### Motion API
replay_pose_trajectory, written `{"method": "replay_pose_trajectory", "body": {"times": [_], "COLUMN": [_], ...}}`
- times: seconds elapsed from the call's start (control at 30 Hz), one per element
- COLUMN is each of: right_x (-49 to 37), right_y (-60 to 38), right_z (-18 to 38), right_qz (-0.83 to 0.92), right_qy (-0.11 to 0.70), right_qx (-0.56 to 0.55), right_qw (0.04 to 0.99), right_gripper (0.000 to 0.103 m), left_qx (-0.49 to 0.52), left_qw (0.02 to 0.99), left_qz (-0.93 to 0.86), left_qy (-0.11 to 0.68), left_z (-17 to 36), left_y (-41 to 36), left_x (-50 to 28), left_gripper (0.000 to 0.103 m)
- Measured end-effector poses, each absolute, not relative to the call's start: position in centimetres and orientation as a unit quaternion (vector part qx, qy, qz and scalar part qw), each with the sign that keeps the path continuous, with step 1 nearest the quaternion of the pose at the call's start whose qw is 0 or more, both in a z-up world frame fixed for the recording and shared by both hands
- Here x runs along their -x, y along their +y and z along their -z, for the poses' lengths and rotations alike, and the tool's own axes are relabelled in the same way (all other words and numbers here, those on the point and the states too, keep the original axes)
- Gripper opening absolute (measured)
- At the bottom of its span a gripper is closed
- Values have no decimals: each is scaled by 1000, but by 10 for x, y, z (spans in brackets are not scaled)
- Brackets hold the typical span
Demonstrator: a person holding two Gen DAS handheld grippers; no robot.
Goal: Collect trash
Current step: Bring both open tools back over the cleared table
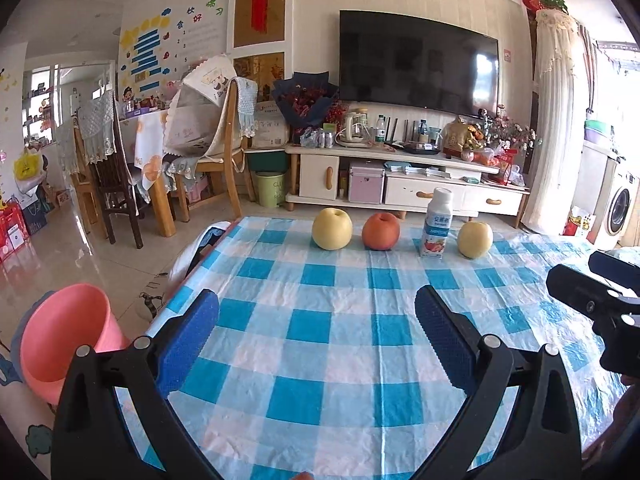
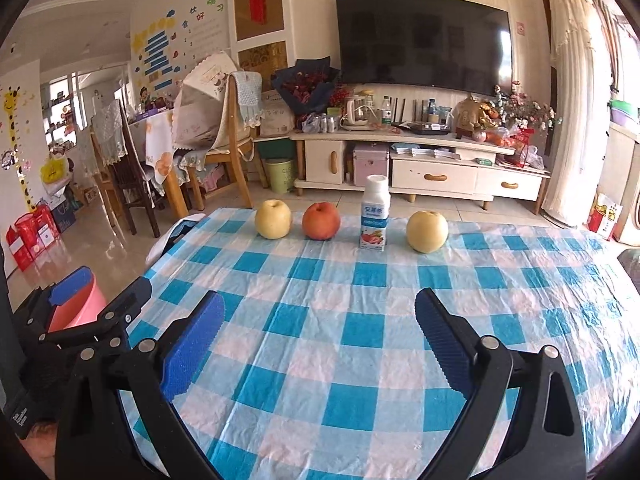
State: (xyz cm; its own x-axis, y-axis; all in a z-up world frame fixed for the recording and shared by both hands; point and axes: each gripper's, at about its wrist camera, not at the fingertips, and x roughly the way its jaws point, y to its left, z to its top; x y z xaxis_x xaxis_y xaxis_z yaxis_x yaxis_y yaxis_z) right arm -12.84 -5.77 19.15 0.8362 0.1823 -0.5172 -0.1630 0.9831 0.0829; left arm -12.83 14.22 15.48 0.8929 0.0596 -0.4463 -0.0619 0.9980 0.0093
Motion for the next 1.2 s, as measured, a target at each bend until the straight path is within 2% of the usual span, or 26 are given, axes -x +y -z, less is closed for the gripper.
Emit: {"method": "replay_pose_trajectory", "body": {"times": [0.67, 1.2], "right_x": [167, 178], "right_y": [-130, -142], "right_z": [-214, -216], "right_qz": [-31, -22], "right_qy": [192, 172], "right_qx": [-25, -16], "right_qw": [981, 985], "right_gripper": [95, 95], "left_qx": [-44, -49], "left_qw": [982, 985], "left_qz": [-21, -29], "left_qy": [180, 164], "left_z": [-191, -199], "left_y": [57, 41], "left_x": [168, 172], "left_gripper": [99, 99]}}
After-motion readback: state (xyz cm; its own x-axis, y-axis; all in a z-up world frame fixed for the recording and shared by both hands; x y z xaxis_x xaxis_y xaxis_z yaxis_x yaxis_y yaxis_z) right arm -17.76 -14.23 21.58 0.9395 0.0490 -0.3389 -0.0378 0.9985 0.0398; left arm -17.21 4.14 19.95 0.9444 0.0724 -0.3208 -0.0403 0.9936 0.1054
